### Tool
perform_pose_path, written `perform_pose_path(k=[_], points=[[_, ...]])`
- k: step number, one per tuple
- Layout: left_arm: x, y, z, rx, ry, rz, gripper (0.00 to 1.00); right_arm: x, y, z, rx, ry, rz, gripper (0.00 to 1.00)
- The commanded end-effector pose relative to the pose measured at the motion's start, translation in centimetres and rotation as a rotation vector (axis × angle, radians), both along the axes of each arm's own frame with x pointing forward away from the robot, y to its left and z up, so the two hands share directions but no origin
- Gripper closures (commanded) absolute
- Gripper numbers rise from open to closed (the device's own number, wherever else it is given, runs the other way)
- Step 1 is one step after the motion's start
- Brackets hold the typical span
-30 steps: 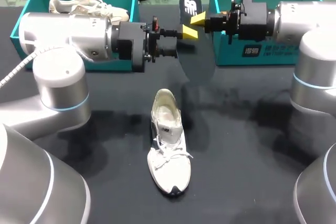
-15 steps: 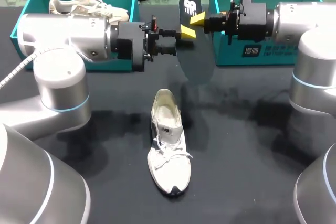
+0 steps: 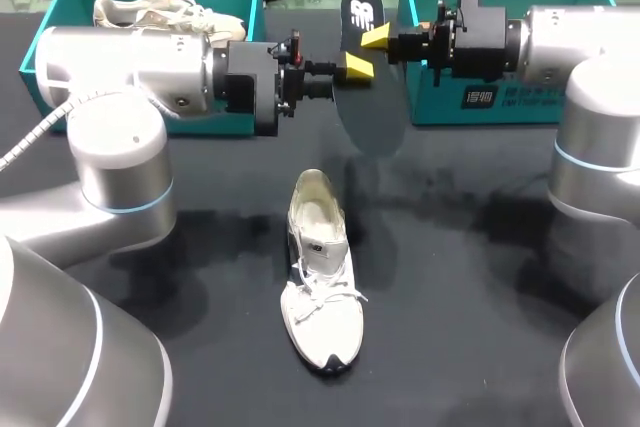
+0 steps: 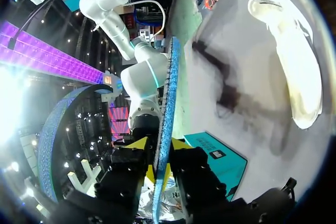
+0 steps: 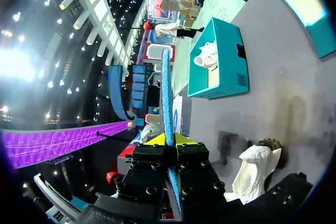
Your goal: Take the shoe out of the shoebox, open the shoe tongue, remove and reinsert the insole, then place the shoe into the shoebox
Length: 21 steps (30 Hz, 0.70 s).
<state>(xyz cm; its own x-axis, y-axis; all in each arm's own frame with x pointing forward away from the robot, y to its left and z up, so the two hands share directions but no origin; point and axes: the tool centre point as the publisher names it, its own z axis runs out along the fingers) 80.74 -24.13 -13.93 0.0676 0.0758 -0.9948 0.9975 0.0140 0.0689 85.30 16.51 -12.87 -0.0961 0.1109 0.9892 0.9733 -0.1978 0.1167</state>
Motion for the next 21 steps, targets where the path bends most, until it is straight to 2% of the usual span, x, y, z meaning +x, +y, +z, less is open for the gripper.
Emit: perform_pose_path(k=[1,2,3,10,11,12,13,21], points=[[0.1,-0.4,0.0,0.001,-0.002,0.000,0.84,-0.1,0.2,-0.1,0.000,0.000,-0.005,1.00],[0.2,-0.4,0.0,0.000,-0.001,0.000,0.89,-0.1,0.2,-0.1,0.001,0.001,-0.005,1.00],[0.2,-0.5,0.0,0.000,-0.001,0.000,1.00,-0.1,0.2,-0.1,0.001,0.001,-0.005,1.00],[0.0,-0.5,0.0,-0.001,-0.002,-0.005,1.00,-0.1,0.3,-0.1,0.007,0.003,-0.011,1.00],[0.0,-0.4,0.0,0.000,-0.002,-0.005,1.00,-0.2,0.3,0.0,0.007,0.003,-0.013,0.82],[0.0,-0.4,0.0,0.000,-0.002,-0.005,1.00,-0.2,0.2,0.0,0.009,0.002,-0.015,0.33],[-0.1,-0.3,0.1,0.000,-0.002,-0.004,1.00,-0.3,0.1,0.1,0.010,0.000,-0.019,0.00],[-0.6,1.5,0.2,0.025,0.009,-0.005,1.00,-1.4,-1.2,0.6,0.016,-0.025,-0.037,0.00]])
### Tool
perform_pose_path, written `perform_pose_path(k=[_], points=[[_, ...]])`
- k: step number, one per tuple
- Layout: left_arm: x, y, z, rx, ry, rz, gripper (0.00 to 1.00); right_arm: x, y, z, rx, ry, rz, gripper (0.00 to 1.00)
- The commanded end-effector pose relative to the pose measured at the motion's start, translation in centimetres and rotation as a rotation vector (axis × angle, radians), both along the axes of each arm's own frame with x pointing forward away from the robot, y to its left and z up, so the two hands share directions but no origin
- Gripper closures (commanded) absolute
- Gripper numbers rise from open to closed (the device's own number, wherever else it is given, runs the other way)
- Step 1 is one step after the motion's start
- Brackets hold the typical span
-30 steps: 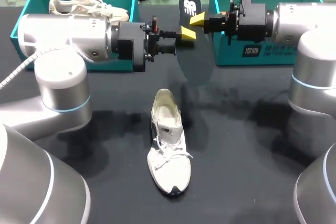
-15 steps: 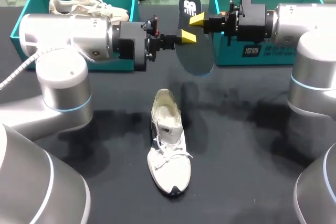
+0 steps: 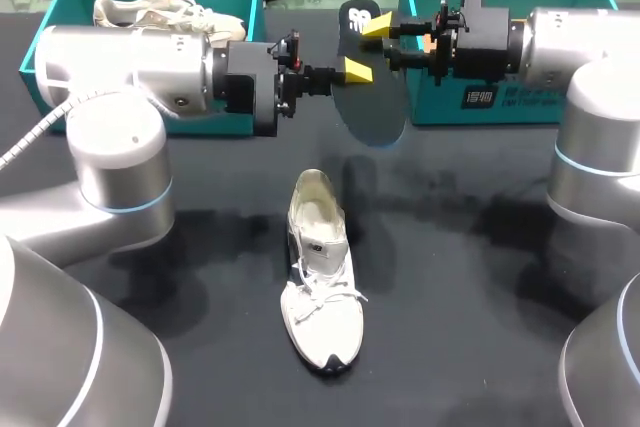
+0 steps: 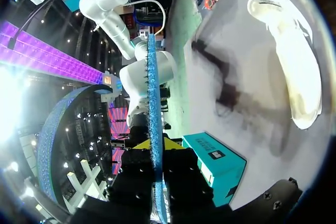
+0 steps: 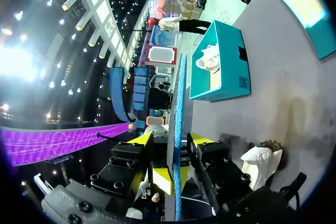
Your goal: Take the shoe out of the shoebox, open the shoe tongue, remove and reinsert the insole, then place the shoe into the shoebox
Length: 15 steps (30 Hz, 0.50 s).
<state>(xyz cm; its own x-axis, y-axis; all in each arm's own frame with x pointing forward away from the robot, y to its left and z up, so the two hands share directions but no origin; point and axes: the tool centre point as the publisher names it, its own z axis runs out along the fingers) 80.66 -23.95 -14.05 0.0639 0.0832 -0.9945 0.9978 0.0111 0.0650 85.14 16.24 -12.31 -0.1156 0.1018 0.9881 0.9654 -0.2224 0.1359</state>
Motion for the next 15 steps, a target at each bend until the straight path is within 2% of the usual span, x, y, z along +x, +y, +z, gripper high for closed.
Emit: perform_pose_path(k=[1,7,15], points=[[-0.6,1.7,0.4,0.012,0.018,-0.008,1.00,-1.5,-1.2,0.1,0.005,-0.004,-0.015,0.00],[-1.1,4.0,0.4,0.023,0.065,-0.006,1.00,-2.8,-2.6,0.0,0.014,-0.010,-0.019,0.00],[-2.2,6.6,0.7,-0.011,0.135,-0.022,1.00,-3.6,-3.8,0.0,0.035,-0.026,-0.032,0.00]])
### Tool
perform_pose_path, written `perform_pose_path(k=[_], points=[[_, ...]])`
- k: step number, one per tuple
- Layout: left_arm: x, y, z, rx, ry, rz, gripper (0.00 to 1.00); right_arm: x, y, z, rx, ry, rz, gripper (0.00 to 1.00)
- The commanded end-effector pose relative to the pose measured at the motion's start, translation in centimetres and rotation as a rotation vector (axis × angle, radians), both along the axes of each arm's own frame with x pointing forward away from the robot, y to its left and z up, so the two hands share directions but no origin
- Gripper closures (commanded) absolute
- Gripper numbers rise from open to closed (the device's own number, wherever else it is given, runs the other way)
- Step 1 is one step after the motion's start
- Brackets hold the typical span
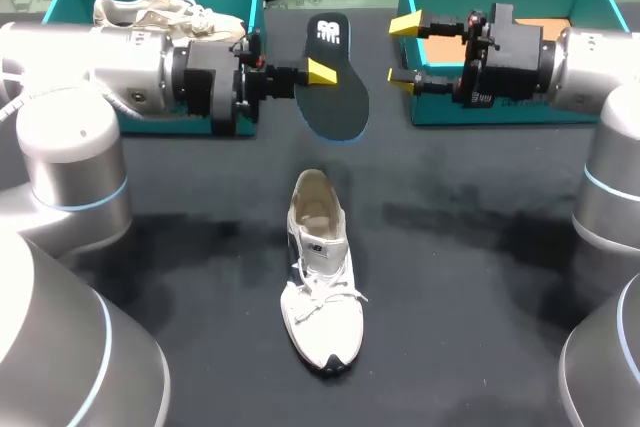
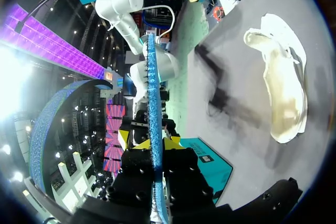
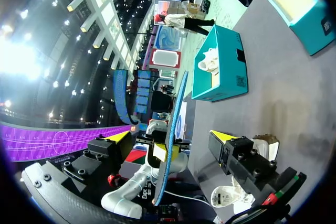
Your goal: Take the shoe out of the shoebox, open the shoe tongue, remove and reinsert the insole, then place the shoe into the shoebox
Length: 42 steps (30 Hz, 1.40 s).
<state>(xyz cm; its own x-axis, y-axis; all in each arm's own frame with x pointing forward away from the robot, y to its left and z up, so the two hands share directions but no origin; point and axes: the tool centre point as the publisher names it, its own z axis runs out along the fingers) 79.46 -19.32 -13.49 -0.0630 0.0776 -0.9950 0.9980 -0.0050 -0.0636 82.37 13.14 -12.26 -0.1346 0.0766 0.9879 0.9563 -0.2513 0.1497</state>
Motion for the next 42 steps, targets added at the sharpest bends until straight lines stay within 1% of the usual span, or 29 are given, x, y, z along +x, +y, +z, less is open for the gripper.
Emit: perform_pose_path(k=[1,6,10,11,21,22,23,24,26,27,28,29,30,31,41,42], points=[[-1.2,2.1,0.2,-0.017,0.015,-0.011,1.00,-0.9,-0.9,-0.1,0.017,-0.012,-0.005,0.00],[-2.4,3.1,0.7,-0.069,0.074,-0.056,1.00,-1.3,-1.2,0.0,0.029,-0.011,0.009,0.00],[-3.5,3.6,1.5,-0.153,0.202,-0.149,1.00,-1.3,-1.2,0.0,0.029,-0.011,0.009,0.00],[-3.8,3.6,2.0,-0.156,0.201,-0.189,1.00,-1.3,-1.2,0.0,0.029,-0.011,0.009,0.00],[-3.8,3.6,2.0,-0.156,0.201,-0.189,1.00,-1.3,-1.2,0.0,0.029,-0.011,0.009,0.00],[-4.0,2.7,1.8,-0.131,0.271,-0.208,1.00,-1.3,-1.2,0.0,0.029,-0.011,0.009,0.00],[-4.3,2.2,1.8,-0.141,0.315,-0.214,1.00,-1.3,-1.2,0.0,0.029,-0.011,0.009,0.00],[-4.5,1.8,2.0,-0.161,0.392,-0.239,1.00,-1.3,-1.2,0.0,0.029,-0.011,0.009,0.00],[-4.9,1.6,2.6,-0.167,0.519,-0.232,1.00,-1.3,-1.2,0.0,0.029,-0.011,0.009,0.00],[-4.9,1.5,2.7,-0.172,0.623,-0.225,1.00,-1.3,-1.2,0.0,0.029,-0.011,0.009,0.00],[-5.0,1.6,2.9,-0.200,0.756,-0.261,1.00,-1.3,-1.2,0.0,0.029,-0.011,0.009,0.00],[-5.1,1.7,3.1,-0.188,0.834,-0.299,1.00,-1.3,-1.2,0.0,0.029,-0.011,0.009,0.00],[-5.5,1.6,3.4,-0.171,0.857,-0.327,1.00,-1.3,-1.2,0.0,0.029,-0.011,0.009,0.00],[-6.0,1.6,3.8,-0.133,0.824,-0.343,1.00,-1.3,-1.2,0.0,0.029,-0.011,0.009,0.00],[-6.0,1.6,3.8,-0.133,0.824,-0.343,1.00,-1.3,-1.2,0.0,0.029,-0.011,0.009,0.00],[-5.9,1.4,3.5,-0.146,0.882,-0.328,1.00,-1.3,-1.2,0.0,0.029,-0.011,0.009,0.00]])
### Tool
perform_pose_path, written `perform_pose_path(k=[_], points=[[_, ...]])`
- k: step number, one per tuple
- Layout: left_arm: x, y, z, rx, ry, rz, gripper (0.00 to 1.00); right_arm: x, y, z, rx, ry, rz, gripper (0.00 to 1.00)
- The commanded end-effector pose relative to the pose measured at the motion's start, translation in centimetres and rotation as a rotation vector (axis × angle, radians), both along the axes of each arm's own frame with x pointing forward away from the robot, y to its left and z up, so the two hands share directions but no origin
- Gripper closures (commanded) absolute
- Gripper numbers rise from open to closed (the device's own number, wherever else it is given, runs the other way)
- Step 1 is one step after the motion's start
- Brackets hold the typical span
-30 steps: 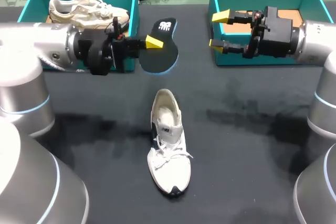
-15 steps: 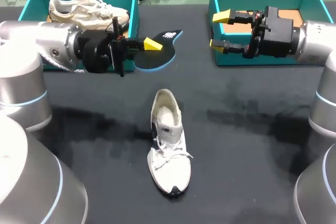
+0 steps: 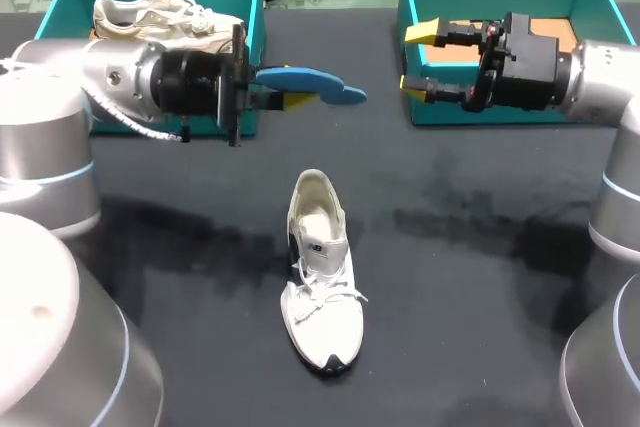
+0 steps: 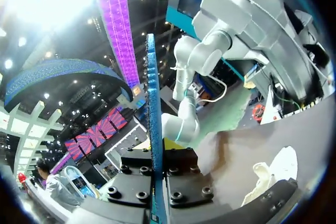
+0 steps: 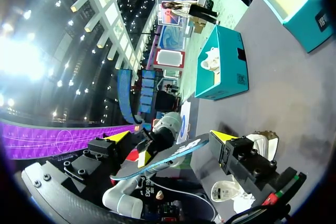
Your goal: Take the shoe out of the shoebox, open the shoe tongue, remove and reinsert the insole, then place the shoe into the shoebox
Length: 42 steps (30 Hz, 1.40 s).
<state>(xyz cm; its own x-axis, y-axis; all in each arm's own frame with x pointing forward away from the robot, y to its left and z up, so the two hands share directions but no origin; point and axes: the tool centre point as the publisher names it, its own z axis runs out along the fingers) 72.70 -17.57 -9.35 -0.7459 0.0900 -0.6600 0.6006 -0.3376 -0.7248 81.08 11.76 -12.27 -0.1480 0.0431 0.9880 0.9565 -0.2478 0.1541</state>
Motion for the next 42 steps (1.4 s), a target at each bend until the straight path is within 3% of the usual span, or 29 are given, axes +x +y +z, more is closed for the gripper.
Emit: perform_pose_path(k=[1,7,12,27,31,42], points=[[0.7,-0.5,-1.0,-0.015,0.147,-0.034,1.00,0.0,0.1,0.0,-0.004,0.002,0.001,0.00],[0.1,-0.7,-1.9,-0.118,0.476,-0.046,1.00,0.0,0.1,0.0,-0.004,0.002,0.001,0.00],[-0.4,-0.8,-1.0,-0.151,0.723,-0.073,1.00,0.0,0.1,0.0,-0.004,0.002,0.001,0.00],[-0.6,-0.9,-0.6,-0.152,0.744,-0.085,1.00,0.0,0.1,0.0,-0.004,0.002,0.001,0.00],[0.2,-1.3,-0.8,-0.179,0.955,-0.083,1.00,0.0,0.1,0.0,-0.004,0.002,0.001,0.00],[1.3,0.4,-1.2,0.043,1.359,-0.134,1.00,0.0,0.1,0.0,-0.004,0.002,0.001,0.00]])
